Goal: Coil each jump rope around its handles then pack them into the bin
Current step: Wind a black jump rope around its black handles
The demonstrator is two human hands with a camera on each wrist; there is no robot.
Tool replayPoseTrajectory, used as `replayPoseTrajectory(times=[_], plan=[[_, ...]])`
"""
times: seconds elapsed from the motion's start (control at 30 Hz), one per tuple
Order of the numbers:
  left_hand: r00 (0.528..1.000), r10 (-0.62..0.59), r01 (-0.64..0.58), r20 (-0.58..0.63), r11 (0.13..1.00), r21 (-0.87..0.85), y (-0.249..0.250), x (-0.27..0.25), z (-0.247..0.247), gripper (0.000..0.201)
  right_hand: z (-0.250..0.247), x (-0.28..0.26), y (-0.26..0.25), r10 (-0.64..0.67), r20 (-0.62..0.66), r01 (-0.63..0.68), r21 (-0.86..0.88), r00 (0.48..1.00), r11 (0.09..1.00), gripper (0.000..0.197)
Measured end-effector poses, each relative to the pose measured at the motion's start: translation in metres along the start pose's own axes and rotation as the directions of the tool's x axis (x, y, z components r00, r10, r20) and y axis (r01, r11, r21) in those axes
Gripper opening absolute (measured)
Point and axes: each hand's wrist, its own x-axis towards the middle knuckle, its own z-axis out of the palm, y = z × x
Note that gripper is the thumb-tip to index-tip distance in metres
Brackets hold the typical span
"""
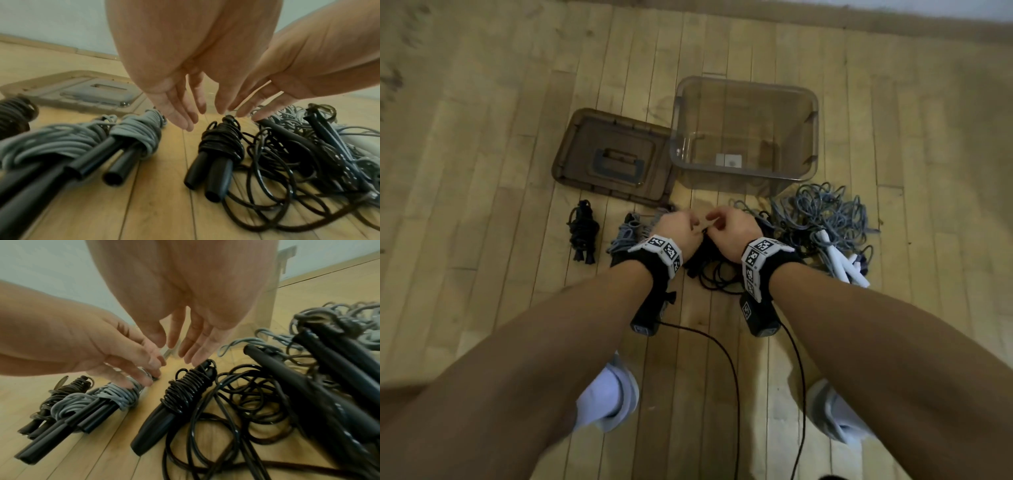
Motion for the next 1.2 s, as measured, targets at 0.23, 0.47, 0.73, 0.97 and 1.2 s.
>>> replayPoseTrajectory(times=[0.23, 0.47, 0.73, 0.97, 1.2], plan=[[0.996, -0.026, 0.026, 0.087, 1.000, 0.005, 0.006, 0.000, 0.033, 0.067, -0.001, -0.010, 0.039, 0.153, -0.008, -0.152, 0.020, 0.988, 0.988, 0.016], [0.990, -0.069, 0.064, 0.124, 0.997, 0.041, 0.011, 0.009, 0.041, 0.069, 0.005, -0.015, 0.051, 0.161, 0.083, -0.164, 0.025, 0.983, 0.986, 0.037], [0.994, -0.069, 0.071, 0.080, 0.997, -0.022, 0.032, -0.011, 0.017, 0.057, -0.020, -0.039, 0.048, 0.174, 0.053, -0.178, 0.081, 0.983, 0.981, 0.036], [0.989, -0.143, 0.142, 0.021, 0.989, 0.034, 0.019, -0.027, 0.026, 0.054, -0.021, -0.056, 0.049, 0.167, 0.078, -0.168, 0.004, 0.983, 0.986, 0.046], [0.979, -0.200, 0.204, -0.042, 0.947, 0.247, 0.005, -0.018, 0.037, 0.073, -0.009, -0.050, 0.064, 0.330, -0.073, -0.334, -0.052, 0.941, 0.941, 0.040]])
